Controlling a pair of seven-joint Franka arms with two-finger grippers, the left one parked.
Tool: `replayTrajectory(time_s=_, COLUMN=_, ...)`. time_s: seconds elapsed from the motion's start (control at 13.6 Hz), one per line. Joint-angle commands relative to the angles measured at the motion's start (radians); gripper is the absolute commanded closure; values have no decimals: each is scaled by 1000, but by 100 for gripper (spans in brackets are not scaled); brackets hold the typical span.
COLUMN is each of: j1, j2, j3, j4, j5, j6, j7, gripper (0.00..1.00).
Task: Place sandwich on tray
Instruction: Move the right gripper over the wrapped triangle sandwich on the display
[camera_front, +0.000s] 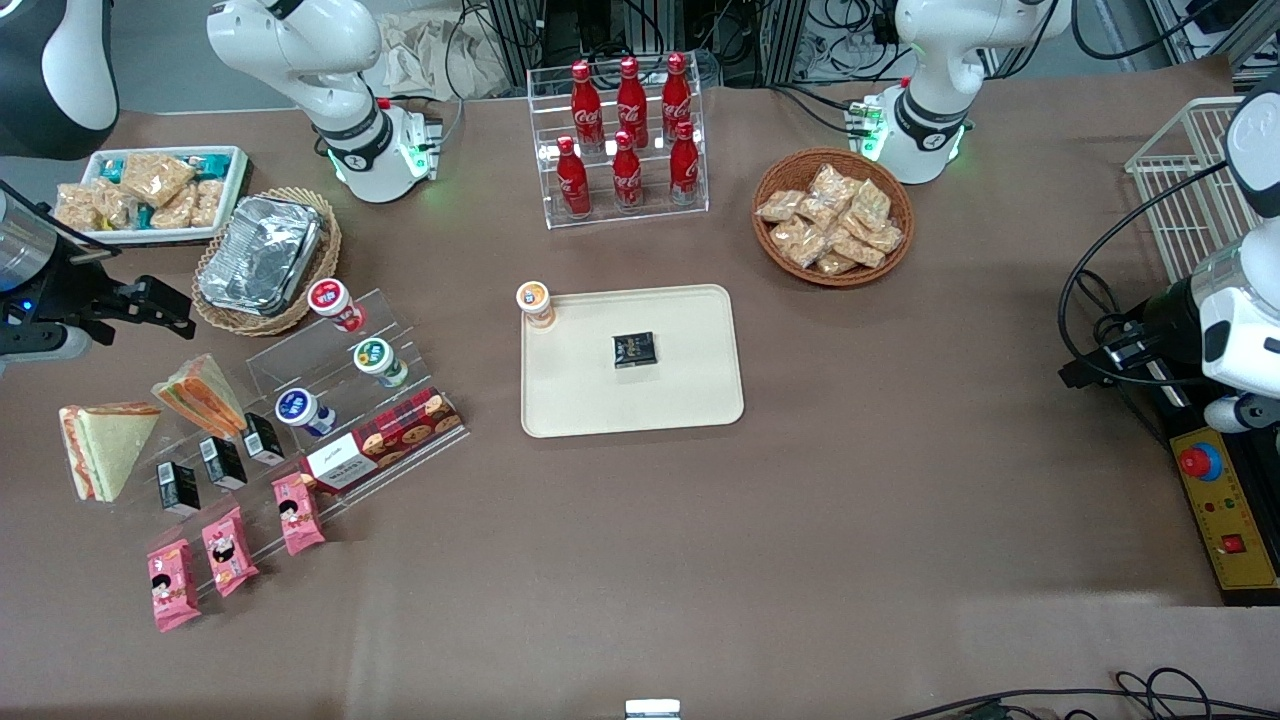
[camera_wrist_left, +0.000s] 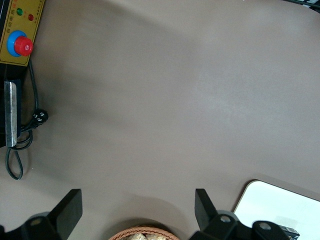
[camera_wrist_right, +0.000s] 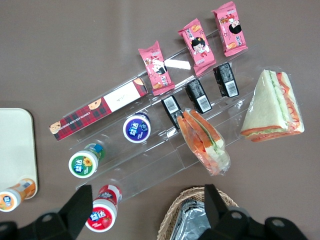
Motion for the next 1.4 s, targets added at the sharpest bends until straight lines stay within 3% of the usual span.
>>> replayTrajectory(time_s=0.0, j1=-4, j2=-1, j3=3, j4=10, j5=-4, j6=-12, j7=9, gripper=1)
replayTrajectory(time_s=0.96, j1=-4, j2=-10, j3=-3, j4=11, j5=-7, j6=-32, j7=21, gripper=1)
replayTrajectory(time_s=1.32, j1=-56, j2=4, j3=-65, j4=13, j5=-13, j6=12, j7=4, gripper=1)
